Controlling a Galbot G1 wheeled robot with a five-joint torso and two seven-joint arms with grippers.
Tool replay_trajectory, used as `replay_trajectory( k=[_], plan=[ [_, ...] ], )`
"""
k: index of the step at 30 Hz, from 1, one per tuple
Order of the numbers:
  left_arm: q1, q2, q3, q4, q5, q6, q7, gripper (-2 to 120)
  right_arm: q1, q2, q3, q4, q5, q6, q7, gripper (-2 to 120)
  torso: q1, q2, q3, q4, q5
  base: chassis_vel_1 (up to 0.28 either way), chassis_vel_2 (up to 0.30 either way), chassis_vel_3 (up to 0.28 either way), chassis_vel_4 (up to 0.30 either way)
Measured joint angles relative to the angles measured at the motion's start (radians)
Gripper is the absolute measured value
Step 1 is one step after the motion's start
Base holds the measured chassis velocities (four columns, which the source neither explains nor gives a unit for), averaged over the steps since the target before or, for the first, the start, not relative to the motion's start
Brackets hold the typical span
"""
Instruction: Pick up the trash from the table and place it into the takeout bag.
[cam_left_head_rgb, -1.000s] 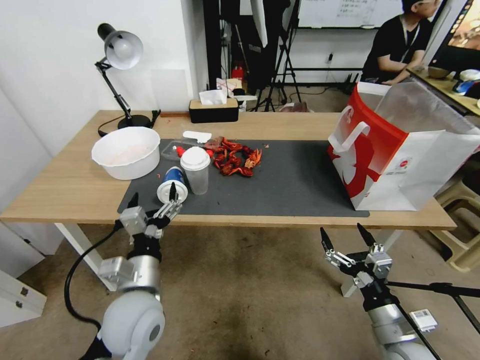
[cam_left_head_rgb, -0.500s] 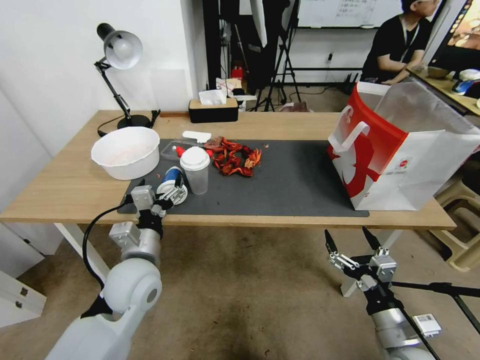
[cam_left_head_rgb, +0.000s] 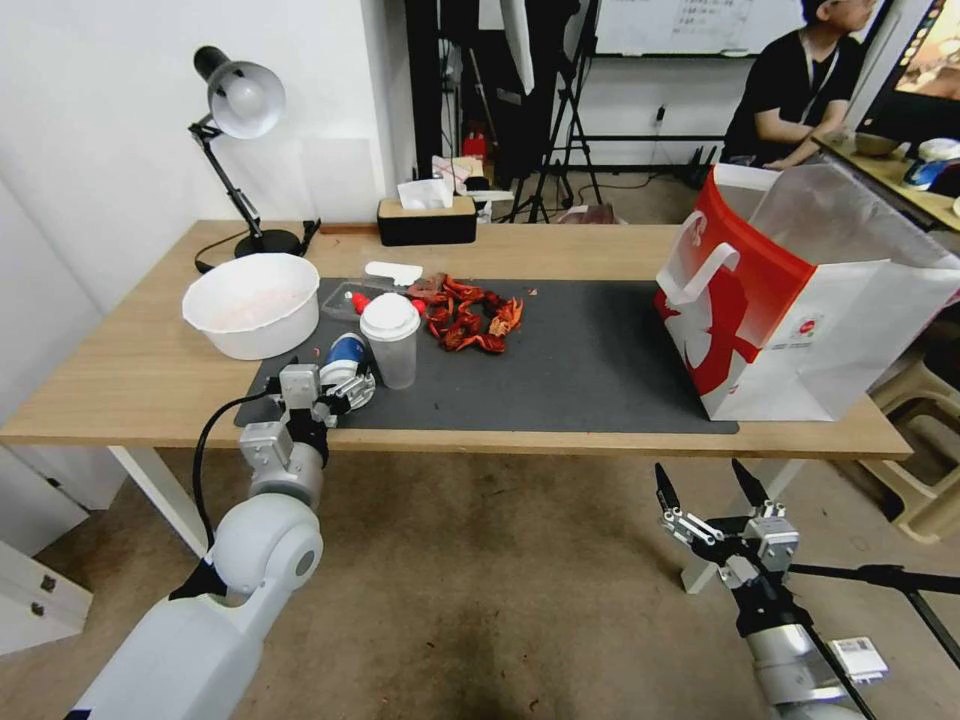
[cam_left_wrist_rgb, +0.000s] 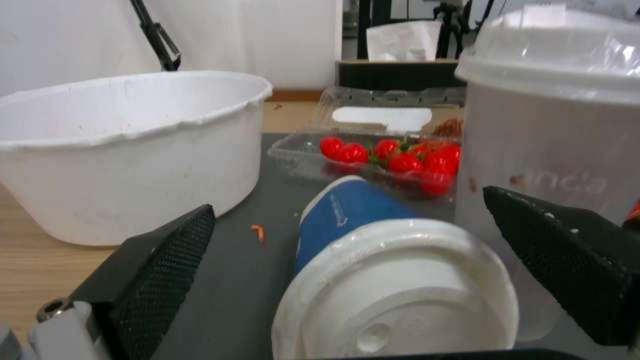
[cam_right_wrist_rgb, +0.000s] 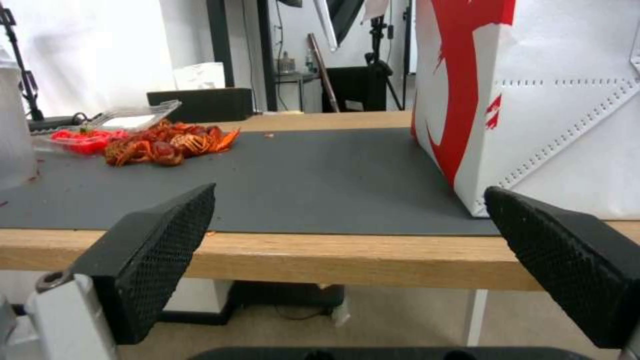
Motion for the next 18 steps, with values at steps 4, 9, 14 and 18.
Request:
replay_trajectory(
  k=[4, 9, 14, 18],
  plan=[
    [-0.016, 0.003, 0.005, 0.011, -0.003, 0.042, -0.012, 100, 0.003, 0.004, -0.003, -0.001, -0.006, -0.001, 0.003, 100, 0.0, 0.0, 0.0, 0.0, 0.0, 0.0, 0.0, 0.0, 0.0],
    [-0.033, 0.004, 0.012, 0.025, -0.007, 0.085, -0.027, 100, 0.006, 0.006, -0.008, -0.006, -0.012, -0.003, 0.006, 100, 0.0, 0.0, 0.0, 0.0, 0.0, 0.0, 0.0, 0.0, 0.0],
    [-0.046, -0.003, 0.021, 0.035, -0.011, 0.097, -0.029, 100, 0.006, -0.002, -0.005, -0.008, -0.01, -0.004, 0.009, 100, 0.0, 0.0, 0.0, 0.0, 0.0001, 0.0, 0.0, 0.0, 0.0],
    [-0.054, -0.01, 0.025, 0.045, -0.019, 0.099, -0.033, 100, 0.007, -0.007, -0.003, -0.009, -0.007, -0.005, 0.012, 100, 0.0, 0.0, 0.0, 0.0, 0.0001, 0.0, 0.0, 0.0, 0.0]
  ],
)
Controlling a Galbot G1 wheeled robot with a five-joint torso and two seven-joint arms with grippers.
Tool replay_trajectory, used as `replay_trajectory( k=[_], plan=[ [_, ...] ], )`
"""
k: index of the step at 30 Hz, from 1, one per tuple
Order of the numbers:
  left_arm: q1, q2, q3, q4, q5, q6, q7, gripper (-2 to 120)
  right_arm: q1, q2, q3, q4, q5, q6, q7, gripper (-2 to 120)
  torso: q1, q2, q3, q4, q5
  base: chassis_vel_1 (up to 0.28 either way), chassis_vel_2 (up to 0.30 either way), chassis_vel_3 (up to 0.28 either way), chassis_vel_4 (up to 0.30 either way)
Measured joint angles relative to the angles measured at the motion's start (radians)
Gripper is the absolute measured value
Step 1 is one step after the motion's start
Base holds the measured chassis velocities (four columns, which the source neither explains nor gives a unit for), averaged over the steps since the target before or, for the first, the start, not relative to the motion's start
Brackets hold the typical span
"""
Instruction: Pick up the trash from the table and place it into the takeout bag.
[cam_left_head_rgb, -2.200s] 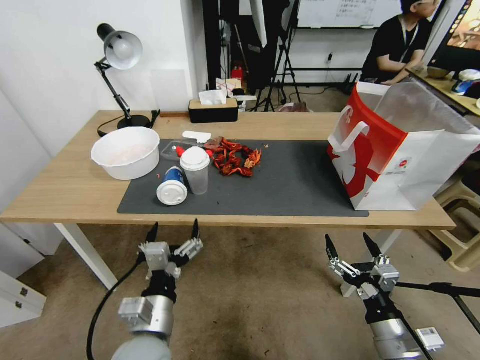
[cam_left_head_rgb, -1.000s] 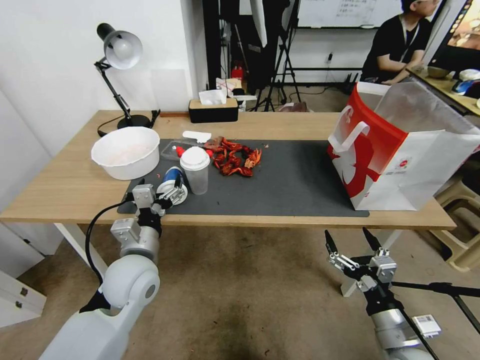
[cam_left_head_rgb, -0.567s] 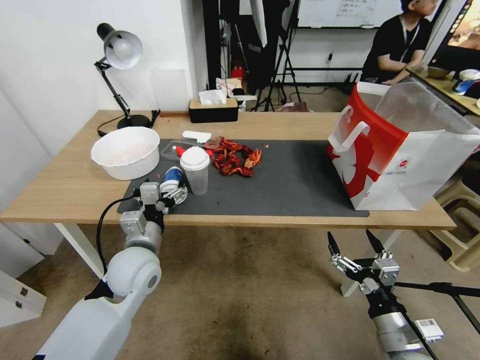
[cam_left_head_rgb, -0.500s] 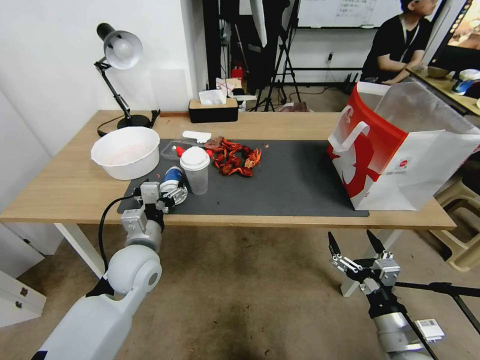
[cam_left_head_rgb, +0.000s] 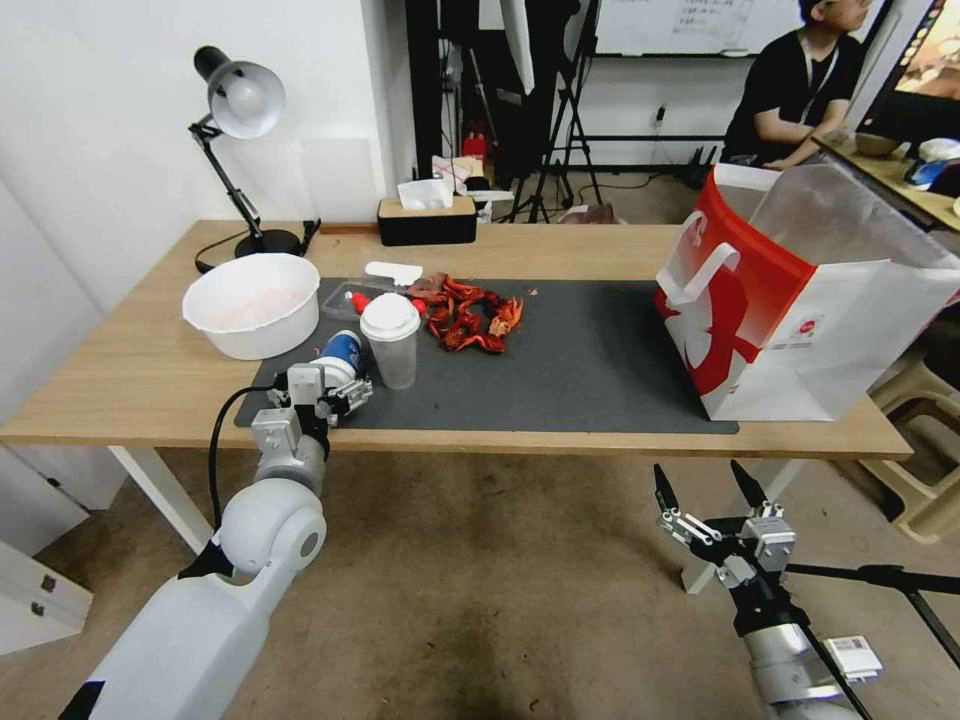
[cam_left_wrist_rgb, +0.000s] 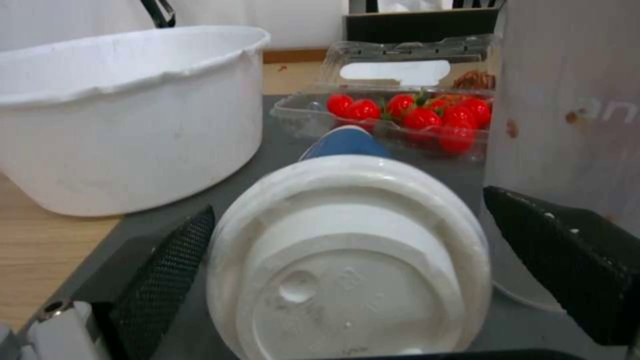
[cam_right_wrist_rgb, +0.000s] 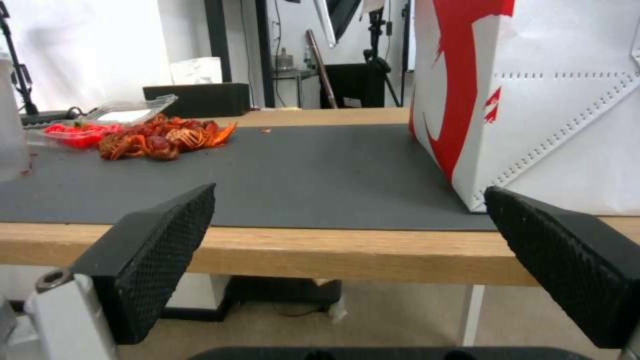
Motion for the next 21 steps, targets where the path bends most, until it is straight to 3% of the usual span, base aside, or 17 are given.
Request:
replay_trajectory(
  k=[10, 21],
  plan=[
    [-0.018, -0.004, 0.003, 0.029, -0.023, 0.008, -0.012, 94, 0.002, -0.001, 0.0, -0.009, 0.002, 0.0, 0.002, 100, 0.0, 0.0, 0.0, 0.0, 0.0, 0.0, 0.0, 0.0, 0.0],
    [-0.007, -0.007, -0.002, 0.037, -0.021, -0.001, -0.02, 70, 0.004, -0.002, -0.003, -0.012, 0.002, 0.002, 0.002, 100, 0.0, 0.0, 0.0, -0.0001, 0.0002, 0.0, 0.0, 0.0, 0.0]
  ],
)
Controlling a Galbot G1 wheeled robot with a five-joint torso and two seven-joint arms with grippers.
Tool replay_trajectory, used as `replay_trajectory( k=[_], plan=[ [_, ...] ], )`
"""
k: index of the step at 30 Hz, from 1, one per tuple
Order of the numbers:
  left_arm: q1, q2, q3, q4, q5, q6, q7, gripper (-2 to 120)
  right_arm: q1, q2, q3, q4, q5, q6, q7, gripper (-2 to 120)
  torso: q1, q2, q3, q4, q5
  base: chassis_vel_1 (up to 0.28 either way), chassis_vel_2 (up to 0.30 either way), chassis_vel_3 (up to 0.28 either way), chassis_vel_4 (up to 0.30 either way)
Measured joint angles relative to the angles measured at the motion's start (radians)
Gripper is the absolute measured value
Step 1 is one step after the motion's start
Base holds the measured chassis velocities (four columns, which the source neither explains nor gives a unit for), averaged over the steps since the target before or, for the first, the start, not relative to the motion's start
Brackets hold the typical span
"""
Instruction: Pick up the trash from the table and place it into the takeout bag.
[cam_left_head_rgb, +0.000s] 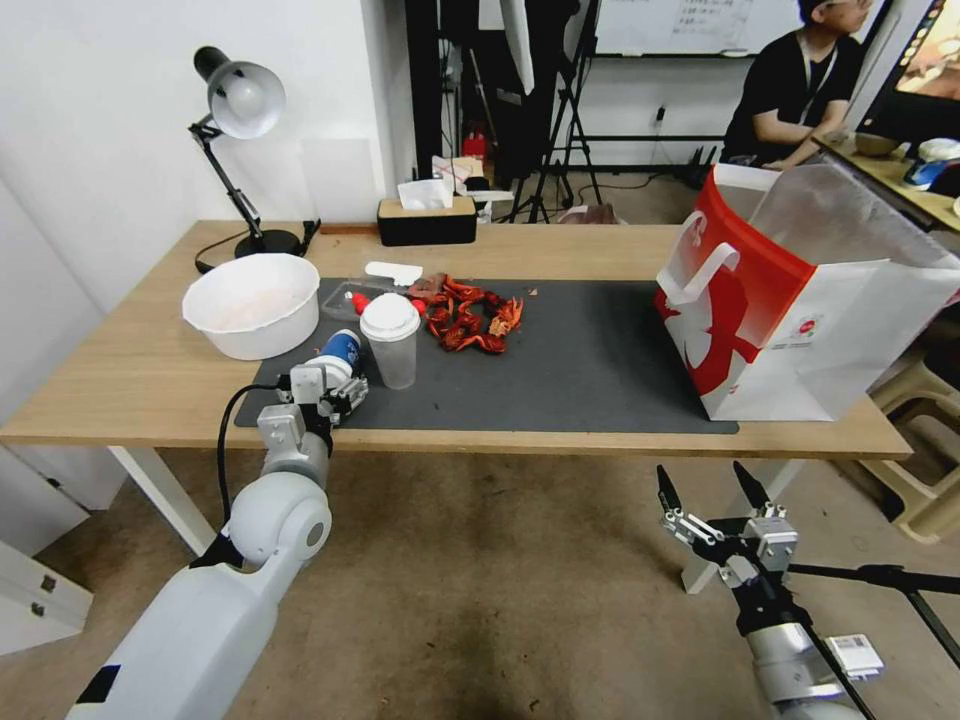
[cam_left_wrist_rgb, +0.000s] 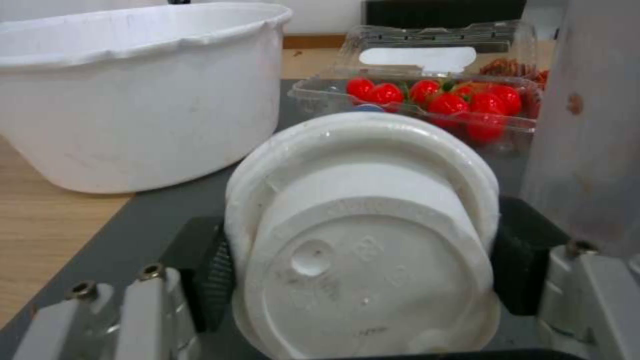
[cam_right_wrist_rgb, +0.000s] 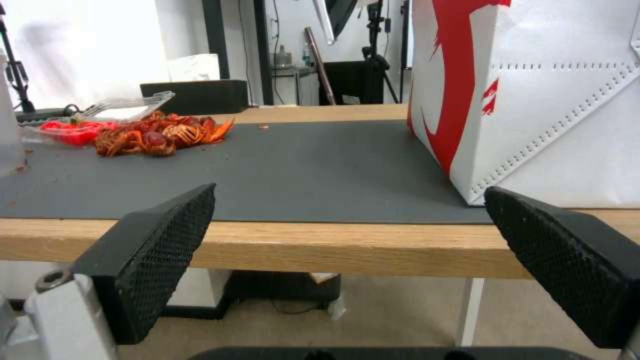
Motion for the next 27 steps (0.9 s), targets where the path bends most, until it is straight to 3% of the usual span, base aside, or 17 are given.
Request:
replay_trajectory(
  k=[4, 11, 20, 27],
  plan=[
    [0.014, 0.003, -0.009, -0.006, 0.001, -0.01, 0.0, 64, -0.002, 0.002, -0.002, 0.001, -0.001, 0.001, -0.002, 100, 0.0, 0.0, 0.0, -0.0002, -0.0004, 0.0, 0.0, 0.0, 0.0],
    [0.056, 0.022, -0.044, -0.041, -0.003, -0.049, -0.001, 64, -0.004, 0.008, -0.009, 0.005, -0.006, 0.004, -0.006, 100, 0.0, 0.0, 0.0, 0.0001, -0.0004, 0.0, 0.0, 0.0, 0.0],
    [0.142, 0.05, -0.108, -0.133, 0.003, -0.121, -0.003, 63, 0.0, 0.002, -0.016, 0.017, -0.014, 0.004, -0.008, 100, 0.0, 0.0, 0.0, 0.0002, -0.0003, 0.0, 0.0, 0.0, 0.0],
    [0.139, 0.078, -0.13, -0.163, 0.044, -0.201, 0.042, 63, 0.0, 0.002, -0.019, 0.023, -0.022, 0.002, -0.008, 100, 0.0, 0.0, 0.0, 0.0002, -0.0003, 0.0, 0.0, 0.0, 0.0]
  ],
)
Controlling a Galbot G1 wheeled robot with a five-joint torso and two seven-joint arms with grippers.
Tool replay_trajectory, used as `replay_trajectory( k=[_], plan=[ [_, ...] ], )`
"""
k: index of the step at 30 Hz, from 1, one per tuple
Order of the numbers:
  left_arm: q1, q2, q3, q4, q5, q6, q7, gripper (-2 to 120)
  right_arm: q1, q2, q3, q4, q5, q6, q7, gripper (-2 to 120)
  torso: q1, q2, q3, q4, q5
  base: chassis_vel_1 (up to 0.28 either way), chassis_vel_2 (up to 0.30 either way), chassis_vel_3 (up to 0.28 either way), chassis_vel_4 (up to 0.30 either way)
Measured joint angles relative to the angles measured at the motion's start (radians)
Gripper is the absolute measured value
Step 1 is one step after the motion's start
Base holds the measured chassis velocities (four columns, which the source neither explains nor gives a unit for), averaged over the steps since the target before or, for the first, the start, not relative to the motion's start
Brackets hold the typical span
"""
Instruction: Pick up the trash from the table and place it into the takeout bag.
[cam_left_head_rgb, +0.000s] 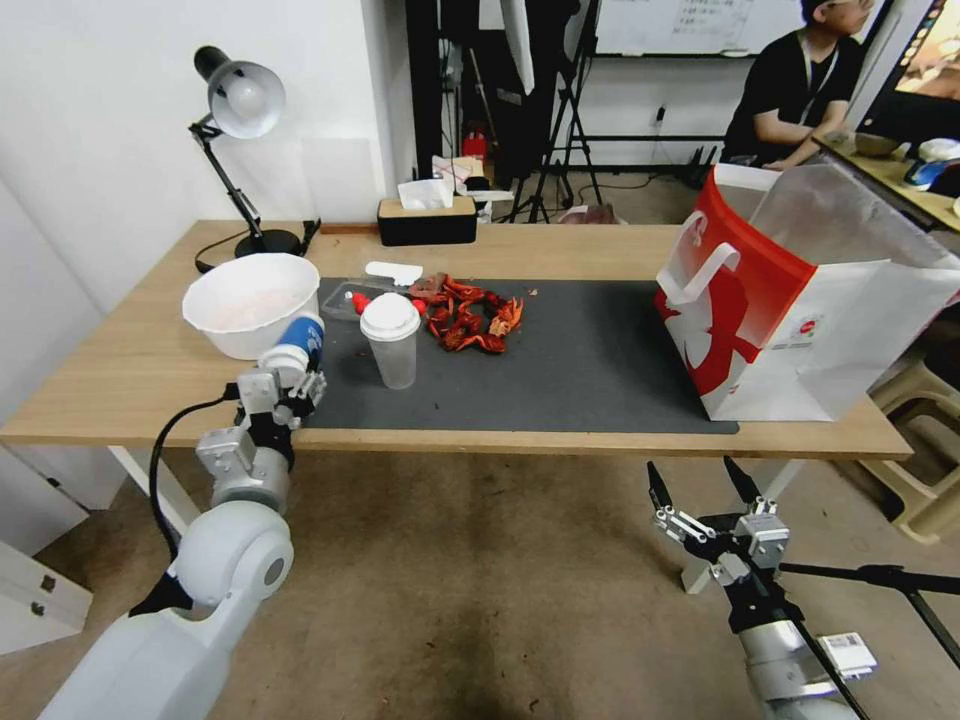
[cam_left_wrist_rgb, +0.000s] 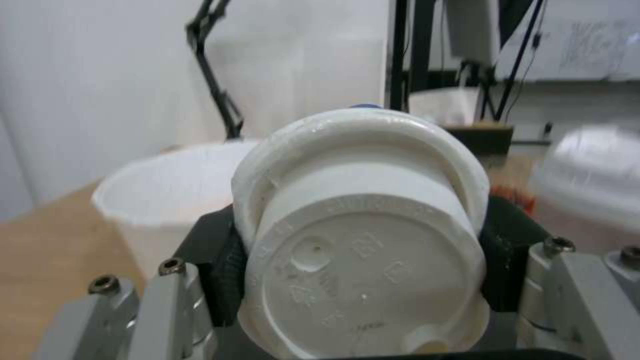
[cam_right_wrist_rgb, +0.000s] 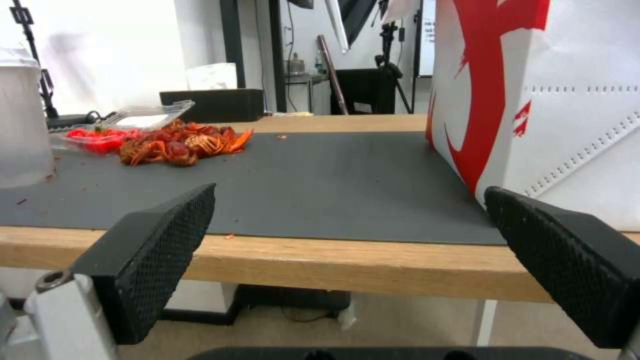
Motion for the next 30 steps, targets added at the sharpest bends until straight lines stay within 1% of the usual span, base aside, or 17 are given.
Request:
replay_trajectory(
  k=[3, 4, 6, 8, 9, 11, 12, 13, 14, 16, 17, 18, 22, 23, 26, 27, 30],
  plan=[
    [-0.047, 0.029, 0.0, 0.008, -0.024, -0.084, 0.061, 63, -0.004, 0.0, -0.001, 0.006, -0.007, 0.0, 0.0, 100, 0.0, 0.0, 0.0, -0.0002, 0.0, 0.0, 0.0, 0.0, 0.0],
    [-0.047, 0.029, 0.0, 0.008, -0.024, -0.084, 0.061, 63, -0.004, 0.0, -0.001, 0.006, -0.007, 0.0, 0.0, 100, 0.0, 0.0, 0.0, -0.0002, 0.0, 0.0, 0.0, 0.0, 0.0],
    [-0.091, 0.051, 0.009, 0.022, -0.056, -0.155, 0.131, 63, -0.008, -0.001, 0.0, 0.009, -0.008, -0.001, 0.0, 100, 0.0, 0.0, 0.0, -0.0001, 0.0001, 0.0, 0.0, 0.0, 0.0],
    [-0.147, 0.074, 0.03, 0.046, -0.1, -0.221, 0.229, 63, -0.013, -0.003, 0.005, 0.011, -0.009, 0.0, 0.0, 100, 0.0, 0.0, 0.0, -0.0001, -0.0001, 0.0, 0.0, 0.0, 0.0],
    [-0.147, 0.074, 0.03, 0.046, -0.1, -0.221, 0.229, 63, -0.013, -0.003, 0.005, 0.011, -0.009, 0.0, 0.0, 100, 0.0, 0.0, 0.0, -0.0001, -0.0001, 0.0, 0.0, 0.0, 0.0],
    [-0.191, 0.085, 0.046, 0.06, -0.134, -0.253, 0.291, 63, -0.017, -0.004, 0.007, 0.014, -0.01, 0.0, 0.0, 100, 0.0, 0.0, 0.0, -0.0001, 0.0001, 0.0, 0.0, 0.0, 0.0],
    [-0.191, 0.085, 0.046, 0.06, -0.134, -0.253, 0.291, 63, -0.017, -0.004, 0.007, 0.014, -0.01, 0.0, 0.0, 100, 0.0, 0.0, 0.0, -0.0001, 0.0001, 0.0, 0.0, 0.0, 0.0],
    [-0.263, 0.101, 0.078, 0.089, -0.189, -0.293, 0.393, 63, -0.024, -0.004, 0.011, 0.015, -0.011, 0.0, 0.0, 100, 0.0, 0.0, 0.0, -0.0003, 0.0001, 0.0, 0.0, 0.0, 0.0],
    [-0.263, 0.101, 0.078, 0.089, -0.189, -0.293, 0.393, 63, -0.024, -0.004, 0.011, 0.015, -0.011, 0.0, 0.0, 100, 0.0, 0.0, 0.0, -0.0003, 0.0001, 0.0, 0.0, 0.0, 0.0],
    [-0.348, 0.115, 0.126, 0.116, -0.26, -0.316, 0.48, 63, -0.031, -0.002, 0.014, 0.017, -0.013, 0.002, 0.0, 100, 0.0, 0.0, 0.0, 0.0, 0.0, 0.0, 0.0, 0.0, 0.0],
    [-0.38, 0.118, 0.147, 0.125, -0.283, -0.323, 0.503, 63, -0.033, 0.0, 0.016, 0.017, -0.015, 0.002, 0.0, 100, 0.0, 0.0, 0.0, 0.0, -0.0001, 0.0, 0.0, 0.0, 0.0],
    [-0.38, 0.118, 0.147, 0.125, -0.283, -0.323, 0.503, 63, -0.033, 0.0, 0.016, 0.017, -0.015, 0.002, 0.0, 100, 0.0, 0.0, 0.0, 0.0, -0.0001, 0.0, 0.0, 0.0, 0.0],
    [-0.512, 0.121, 0.237, 0.184, -0.347, -0.34, 0.628, 63, -0.04, 0.01, 0.017, 0.018, -0.025, 0.004, 0.0, 100, 0.0, 0.0, 0.0, 0.0, -0.0001, 0.0, 0.0, 0.0, 0.0],
    [-0.512, 0.121, 0.237, 0.184, -0.347, -0.34, 0.628, 63, -0.04, 0.01, 0.017, 0.018, -0.025, 0.004, 0.0, 100, 0.0, 0.0, 0.0, 0.0, -0.0001, 0.0, 0.0, 0.0, 0.0],
    [-0.581, 0.12, 0.303, 0.221, -0.365, -0.345, 0.695, 63, -0.041, 0.017, 0.017, 0.018, -0.033, 0.004, 0.001, 100, 0.0, 0.0, 0.0, -0.0002, 0.0002, 0.0, 0.0, 0.0, 0.0],
    [-0.581, 0.12, 0.303, 0.221, -0.365, -0.345, 0.695, 63, -0.041, 0.017, 0.017, 0.018, -0.033, 0.004, 0.001, 100, 0.0, 0.0, 0.0, -0.0002, 0.0002, 0.0, 0.0, 0.0, 0.0],
    [-0.687, 0.104, 0.401, 0.283, -0.388, -0.363, 0.822, 63, -0.049, 0.026, 0.017, 0.025, -0.042, 0.005, 0.001, 100, 0.0, 0.0, 0.0, -0.0001, 0.0001, 0.0, 0.0, 0.0, 0.0]
  ],
)
